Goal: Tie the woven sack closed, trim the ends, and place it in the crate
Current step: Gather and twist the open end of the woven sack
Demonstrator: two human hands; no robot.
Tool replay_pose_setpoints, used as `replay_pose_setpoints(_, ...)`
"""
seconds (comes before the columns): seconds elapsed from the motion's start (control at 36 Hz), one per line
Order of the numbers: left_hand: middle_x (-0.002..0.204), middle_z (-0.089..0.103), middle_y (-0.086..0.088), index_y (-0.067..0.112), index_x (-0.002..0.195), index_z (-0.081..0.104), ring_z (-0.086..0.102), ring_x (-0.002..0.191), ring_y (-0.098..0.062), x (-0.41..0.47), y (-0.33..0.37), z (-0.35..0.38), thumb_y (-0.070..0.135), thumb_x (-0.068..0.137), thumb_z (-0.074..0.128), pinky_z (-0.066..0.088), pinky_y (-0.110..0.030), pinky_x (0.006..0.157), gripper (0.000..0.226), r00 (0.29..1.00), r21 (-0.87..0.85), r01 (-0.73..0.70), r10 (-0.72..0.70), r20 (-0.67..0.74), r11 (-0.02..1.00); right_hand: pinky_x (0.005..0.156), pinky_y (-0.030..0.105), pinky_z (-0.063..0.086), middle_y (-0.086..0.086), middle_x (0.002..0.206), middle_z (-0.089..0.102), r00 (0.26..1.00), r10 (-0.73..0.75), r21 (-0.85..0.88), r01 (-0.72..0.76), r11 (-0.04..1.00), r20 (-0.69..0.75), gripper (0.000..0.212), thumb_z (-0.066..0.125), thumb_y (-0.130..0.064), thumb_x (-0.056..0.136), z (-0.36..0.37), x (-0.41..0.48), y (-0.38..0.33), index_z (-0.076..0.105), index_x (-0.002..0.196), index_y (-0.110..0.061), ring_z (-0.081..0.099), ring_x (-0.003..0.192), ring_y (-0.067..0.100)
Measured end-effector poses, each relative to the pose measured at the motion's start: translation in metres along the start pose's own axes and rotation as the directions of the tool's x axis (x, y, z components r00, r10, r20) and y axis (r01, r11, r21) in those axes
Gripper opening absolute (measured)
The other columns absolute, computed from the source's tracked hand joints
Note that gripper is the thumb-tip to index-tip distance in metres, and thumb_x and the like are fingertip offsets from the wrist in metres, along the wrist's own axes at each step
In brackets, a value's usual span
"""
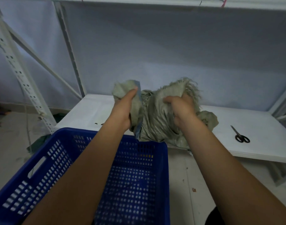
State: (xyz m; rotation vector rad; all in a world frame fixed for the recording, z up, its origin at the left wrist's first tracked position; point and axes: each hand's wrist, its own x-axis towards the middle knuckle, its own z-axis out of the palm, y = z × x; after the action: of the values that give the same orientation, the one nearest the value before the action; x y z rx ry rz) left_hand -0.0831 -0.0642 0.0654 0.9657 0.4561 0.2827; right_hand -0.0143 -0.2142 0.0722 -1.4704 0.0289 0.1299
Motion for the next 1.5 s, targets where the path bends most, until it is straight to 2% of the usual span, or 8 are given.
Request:
replay_pose_setpoints(0.28, 0.128, 0.067, -0.008, 0.011, 0.138, 0.052, 0.063, 0.119, -0.015, -0.014, -0.014, 0.028, 0.051, 0.068, 0.078, 0.045, -0.037, 0.107, 0.084, 0.953, -0.037, -0.168, 0.172, 0.248, 0.985, 0.07, 0.02, 0.056, -0.003, 0.087, 0.075, 0.865, -0.353, -0.105, 0.412, 0.905, 0.356, 0.022, 0.057, -0.004, 0.094, 0.033, -0.037, -0.009, 0.072, 0.091, -0.02, 0.072, 0.081, 0.003)
replay_pose_setpoints(0.47, 0.116, 0.071, -0.015, 0.006, 0.128, 0.062, 0.072, 0.099, -0.026, -0.003, -0.004, 0.012, 0.024, 0.091, 0.066, 0.059, -0.033, 0.072, 0.041, 0.979, -0.133, -0.146, 0.163, 0.12, 0.98, 0.101, 0.061, 0.05, 0.03, 0.112, 0.07, 0.797, -0.156, -0.054, 0.23, 0.972, 0.583, 0.043, 0.053, 0.002, 0.069, 0.037, -0.037, -0.005, 0.072, 0.108, 0.002, 0.068, 0.11, 0.042)
replay_pose_setpoints(0.69, 0.106, 0.073, -0.018, 0.004, 0.114, 0.069, 0.07, 0.095, -0.035, -0.009, 0.003, 0.007, 0.026, 0.093, 0.052, 0.057, -0.049, 0.087, 0.035, 0.989, -0.518, -0.056, 0.118, 0.086, 0.853, 0.085, 0.029, 0.06, 0.007, 0.087, 0.077, 0.936, -0.297, 0.016, 0.299, 0.954, 0.19, 0.037, 0.049, 0.014, 0.085, 0.029, -0.032, -0.018, 0.077, 0.087, -0.01, 0.074, 0.089, 0.021)
replay_pose_setpoints(0.86, 0.131, 0.062, -0.02, 0.009, 0.127, 0.065, 0.062, 0.115, -0.04, -0.006, -0.002, -0.004, 0.027, 0.093, 0.043, 0.045, -0.062, 0.098, 0.044, 0.984, -0.701, -0.081, 0.17, 0.058, 0.708, 0.084, 0.007, 0.042, -0.006, 0.125, 0.063, 0.905, -0.365, -0.217, 0.409, 0.886, 0.217, 0.046, 0.057, 0.005, 0.089, 0.016, -0.025, -0.015, 0.063, 0.131, -0.015, 0.058, 0.115, 0.006)
replay_pose_setpoints(1.0, 0.123, 0.066, -0.024, 0.008, 0.125, 0.065, 0.066, 0.107, -0.042, -0.01, -0.003, 0.0, 0.041, 0.098, 0.037, 0.048, -0.06, 0.096, 0.052, 0.976, -0.621, -0.071, 0.182, 0.117, 0.78, 0.094, 0.022, 0.048, -0.011, 0.134, 0.055, 0.855, -0.278, -0.353, 0.448, 0.821, 0.438, 0.069, 0.064, -0.01, 0.084, 0.021, -0.026, -0.008, 0.045, 0.149, -0.024, 0.056, 0.118, 0.007)
replay_pose_setpoints(1.11, 0.105, 0.073, -0.021, 0.008, 0.111, 0.07, 0.072, 0.09, -0.038, -0.016, -0.002, 0.003, 0.045, 0.099, 0.034, 0.058, -0.049, 0.084, 0.053, 0.974, -0.491, -0.026, 0.133, 0.184, 0.871, 0.125, 0.042, 0.017, -0.005, 0.167, 0.019, 0.784, -0.233, -0.458, 0.544, 0.703, 0.575, 0.087, 0.059, -0.021, 0.076, 0.023, -0.026, -0.007, 0.027, 0.157, -0.028, 0.013, 0.155, 0.013)
replay_pose_setpoints(1.25, 0.116, 0.07, -0.021, 0.008, 0.123, 0.067, 0.07, 0.101, -0.037, -0.013, 0.004, 0.001, 0.046, 0.1, 0.036, 0.057, -0.049, 0.088, 0.054, 0.982, -0.392, -0.029, 0.098, 0.159, 0.92, 0.106, 0.05, 0.046, -0.005, 0.126, 0.064, 0.794, -0.002, -0.548, 0.421, 0.723, 0.608, 0.08, 0.065, -0.043, 0.061, 0.021, -0.023, -0.008, 0.047, 0.138, -0.035, 0.059, 0.118, 0.022)
replay_pose_setpoints(1.5, 0.101, 0.076, -0.014, 0.012, 0.107, 0.072, 0.069, 0.102, -0.034, -0.014, -0.002, 0.005, 0.042, 0.099, 0.04, 0.056, -0.042, 0.088, 0.045, 0.984, -0.2, -0.055, 0.088, 0.158, 0.978, 0.093, 0.013, 0.049, -0.016, 0.124, 0.062, 0.642, 0.076, -0.447, 0.44, 0.779, 0.763, 0.067, 0.085, -0.02, 0.08, 0.018, -0.022, -0.001, 0.046, 0.133, -0.032, 0.06, 0.111, -0.003)
